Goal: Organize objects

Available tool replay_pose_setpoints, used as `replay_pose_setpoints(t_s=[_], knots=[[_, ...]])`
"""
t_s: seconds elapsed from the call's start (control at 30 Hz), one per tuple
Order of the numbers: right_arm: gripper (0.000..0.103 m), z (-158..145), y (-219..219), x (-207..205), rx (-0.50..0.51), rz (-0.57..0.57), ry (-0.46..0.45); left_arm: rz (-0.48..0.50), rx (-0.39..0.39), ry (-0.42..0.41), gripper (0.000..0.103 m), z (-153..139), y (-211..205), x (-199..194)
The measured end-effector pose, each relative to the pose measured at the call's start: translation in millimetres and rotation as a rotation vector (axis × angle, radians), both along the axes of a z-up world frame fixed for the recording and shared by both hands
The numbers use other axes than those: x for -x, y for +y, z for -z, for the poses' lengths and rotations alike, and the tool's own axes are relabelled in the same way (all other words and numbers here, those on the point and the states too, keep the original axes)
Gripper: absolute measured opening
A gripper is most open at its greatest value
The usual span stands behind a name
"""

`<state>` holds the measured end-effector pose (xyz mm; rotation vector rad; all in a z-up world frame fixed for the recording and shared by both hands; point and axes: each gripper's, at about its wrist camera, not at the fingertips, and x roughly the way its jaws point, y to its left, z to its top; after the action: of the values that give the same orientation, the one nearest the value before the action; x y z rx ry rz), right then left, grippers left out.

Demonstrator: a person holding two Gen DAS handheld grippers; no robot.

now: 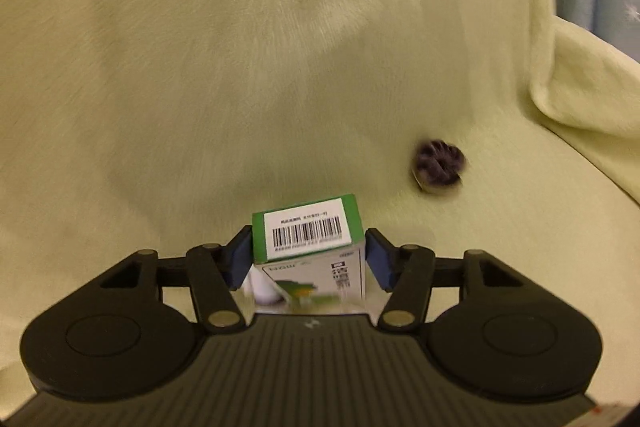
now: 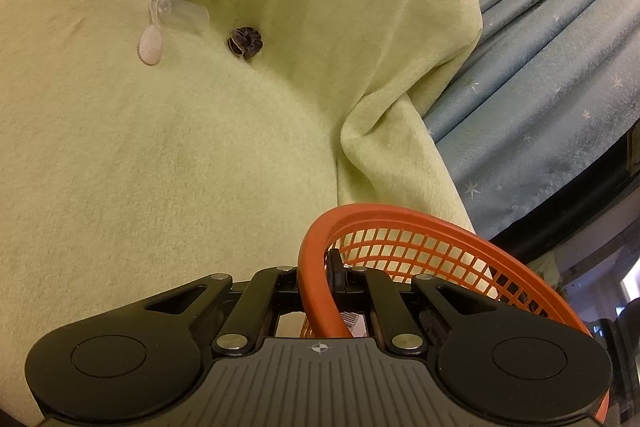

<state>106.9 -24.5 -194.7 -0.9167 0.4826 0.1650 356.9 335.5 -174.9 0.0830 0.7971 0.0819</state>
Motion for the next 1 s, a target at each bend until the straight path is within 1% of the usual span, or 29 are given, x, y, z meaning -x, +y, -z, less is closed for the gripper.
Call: replay_pose_setpoints(t_s=[0.1, 0.27, 0.3, 0.33, 0.37, 0.5, 0.6, 0.7, 0.77, 0.93, 0.97, 1.0], knots=[[0.002, 1, 0, 0, -0.001, -0.002, 0.001, 0.028, 0.020, 0.010, 0.052, 3, 1, 37], [0.002, 3, 4, 2, 0.006, -0.008, 0.003, 0.048, 0.060, 0.063, 0.051, 20, 3, 98], [0.002, 4, 4, 3, 0.008, -0.009, 0.004, 0.052, 0.061, 0.074, 0.053, 23, 4, 106], [0.002, 5, 4, 4, 0.009, -0.012, 0.005, 0.052, 0.056, 0.084, 0.060, 26, 4, 113], [0.002, 5, 4, 4, 0.011, -0.014, 0.006, 0.049, 0.054, 0.086, 0.064, 28, 5, 118], [0.002, 6, 5, 5, 0.017, -0.019, 0.008, 0.037, 0.047, 0.088, 0.066, 30, 8, 118], [0.002, 5, 5, 5, 0.017, -0.017, 0.008, 0.032, 0.045, 0.076, 0.066, 32, 7, 105], [0.002, 5, 5, 5, 0.019, -0.018, 0.009, 0.024, 0.039, 0.086, 0.067, 37, 8, 92], [0.002, 4, 5, 5, 0.019, -0.017, 0.011, 0.028, 0.037, 0.087, 0.069, 42, 8, 82], [0.002, 3, 4, 4, 0.020, -0.021, 0.012, 0.026, 0.046, 0.092, 0.069, 45, 5, 63], [0.002, 3, 4, 4, 0.019, -0.020, 0.012, 0.031, 0.046, 0.093, 0.066, 45, 4, 61], [0.002, 3, 4, 4, 0.017, -0.018, 0.012, 0.034, 0.043, 0.098, 0.066, 46, 3, 59]])
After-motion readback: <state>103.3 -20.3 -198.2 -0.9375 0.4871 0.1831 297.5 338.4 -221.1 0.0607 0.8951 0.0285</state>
